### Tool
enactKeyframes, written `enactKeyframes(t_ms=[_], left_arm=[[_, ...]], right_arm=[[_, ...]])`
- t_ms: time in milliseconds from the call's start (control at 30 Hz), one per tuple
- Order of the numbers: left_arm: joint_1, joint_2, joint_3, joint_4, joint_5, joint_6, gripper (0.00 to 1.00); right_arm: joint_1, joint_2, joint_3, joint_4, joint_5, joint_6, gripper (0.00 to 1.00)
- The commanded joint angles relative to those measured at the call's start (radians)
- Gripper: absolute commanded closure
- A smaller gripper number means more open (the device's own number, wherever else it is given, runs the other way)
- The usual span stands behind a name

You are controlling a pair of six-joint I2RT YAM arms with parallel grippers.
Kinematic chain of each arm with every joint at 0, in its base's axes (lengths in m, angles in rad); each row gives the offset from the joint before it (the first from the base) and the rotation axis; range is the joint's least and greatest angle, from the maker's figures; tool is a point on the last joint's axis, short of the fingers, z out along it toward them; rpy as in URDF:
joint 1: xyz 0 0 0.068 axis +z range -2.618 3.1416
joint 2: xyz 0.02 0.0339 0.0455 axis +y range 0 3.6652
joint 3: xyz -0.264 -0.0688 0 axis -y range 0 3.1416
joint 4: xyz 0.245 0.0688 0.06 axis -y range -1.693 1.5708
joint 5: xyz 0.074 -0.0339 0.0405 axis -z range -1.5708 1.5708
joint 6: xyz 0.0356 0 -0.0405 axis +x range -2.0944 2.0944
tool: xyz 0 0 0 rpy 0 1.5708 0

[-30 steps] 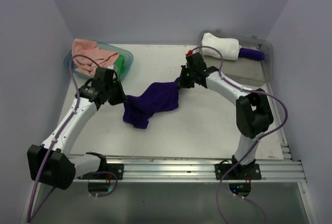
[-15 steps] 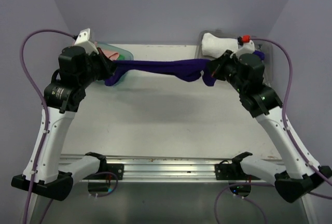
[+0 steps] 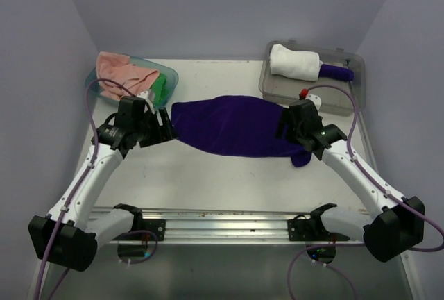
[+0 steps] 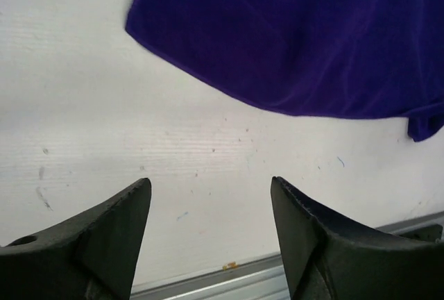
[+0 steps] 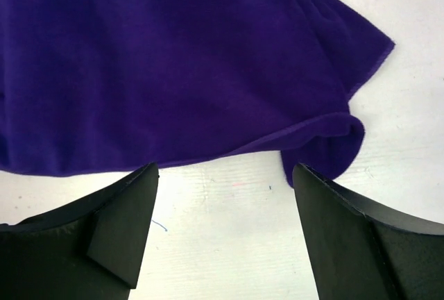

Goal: Roll the towels
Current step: Flatten the towel

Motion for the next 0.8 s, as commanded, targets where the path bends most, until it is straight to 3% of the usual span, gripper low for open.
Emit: enactKeyframes(t_ms=[0, 200, 567, 700, 767], left_arm=[[0.008, 0.057, 0.061, 0.039, -0.121, 0.008, 0.28], [0.005, 0.253, 0.078, 0.162, -0.135, -0.03, 0.42], [-0.011, 0.482, 0.104, 0.243, -0.213, -0.044, 0.42], [-0.009, 0.565, 0.124, 0.292, -0.264, -0.033, 0.5], [-0.006, 0.617, 0.153, 0.305, -0.259, -0.01, 0.48]], right_arm=[[-0.001, -0.008, 0.047, 0.034, -0.033, -0.018, 0.19], [0.002, 0.0, -0.005, 0.06, -0.127, 0.005, 0.23], [0.005, 0.011, -0.033, 0.054, -0.142, -0.01, 0.22], [0.005, 0.021, -0.027, 0.05, -0.144, -0.016, 0.21], [0.005, 0.024, -0.024, 0.048, -0.136, -0.023, 0.2]])
